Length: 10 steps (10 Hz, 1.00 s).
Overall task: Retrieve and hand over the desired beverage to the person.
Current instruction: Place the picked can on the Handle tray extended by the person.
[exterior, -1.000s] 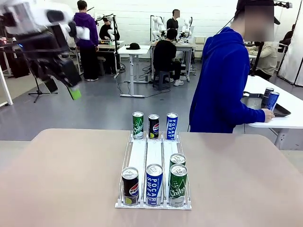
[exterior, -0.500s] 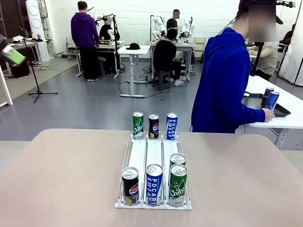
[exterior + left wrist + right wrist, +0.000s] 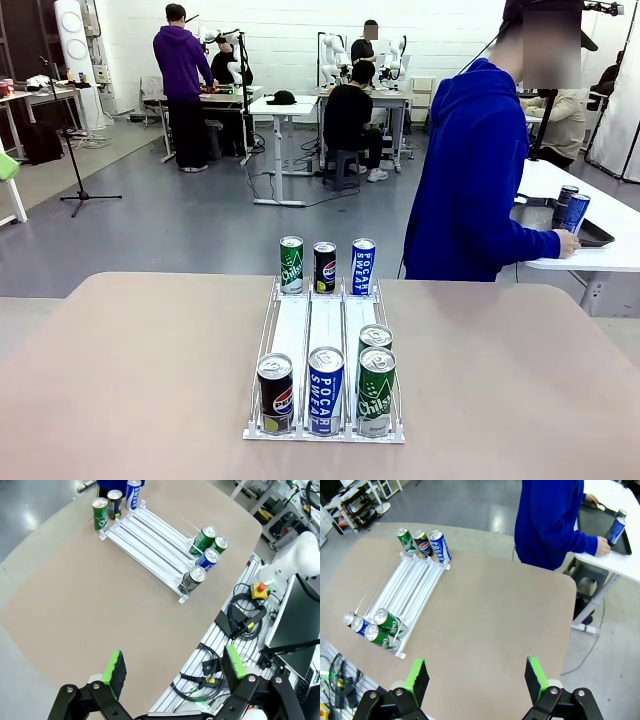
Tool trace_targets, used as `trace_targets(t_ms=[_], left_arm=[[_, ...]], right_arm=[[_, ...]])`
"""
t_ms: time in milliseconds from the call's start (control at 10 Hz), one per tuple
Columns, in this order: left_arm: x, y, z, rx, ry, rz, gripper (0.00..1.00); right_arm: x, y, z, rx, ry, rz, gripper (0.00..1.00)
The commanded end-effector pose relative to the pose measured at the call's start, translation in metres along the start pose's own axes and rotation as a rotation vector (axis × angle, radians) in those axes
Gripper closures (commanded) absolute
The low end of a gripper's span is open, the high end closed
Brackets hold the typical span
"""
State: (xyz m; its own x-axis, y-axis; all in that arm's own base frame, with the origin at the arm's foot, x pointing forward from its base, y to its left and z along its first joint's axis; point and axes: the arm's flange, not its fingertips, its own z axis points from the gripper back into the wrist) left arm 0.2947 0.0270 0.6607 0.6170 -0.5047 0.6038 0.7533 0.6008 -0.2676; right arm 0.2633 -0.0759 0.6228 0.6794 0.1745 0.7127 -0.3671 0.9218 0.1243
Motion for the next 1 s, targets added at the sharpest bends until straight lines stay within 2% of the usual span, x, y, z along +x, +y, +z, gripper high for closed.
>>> trace_targets(t_ms=[0,100,200,900], left_arm=[[-0.0055,-0.0078,-0.0038,0.02,-0.047,-0.048,0.0],[-0.0048,-0.0103,-0.0063,0.031,-0.059,-0.059,0.0],[-0.0023,-0.0054,0.0015,0.007,-0.009,-0.016,0.0],[-0.0023,-0.0054,0.0015,0.007,-0.009,-0.016,0.0]], right_arm=[[-0.001,0.0002,-0.0051,0.005,-0.014,0.005,0.0],[-0.001,0.0002,-0.0051,0.005,-0.014,0.005,0.0],[-0.001,0.0002,-0.0051,0.005,-0.014,0.005,0.0],[-0.001,0.0002,-0.0051,0.005,-0.014,0.005,0.0]])
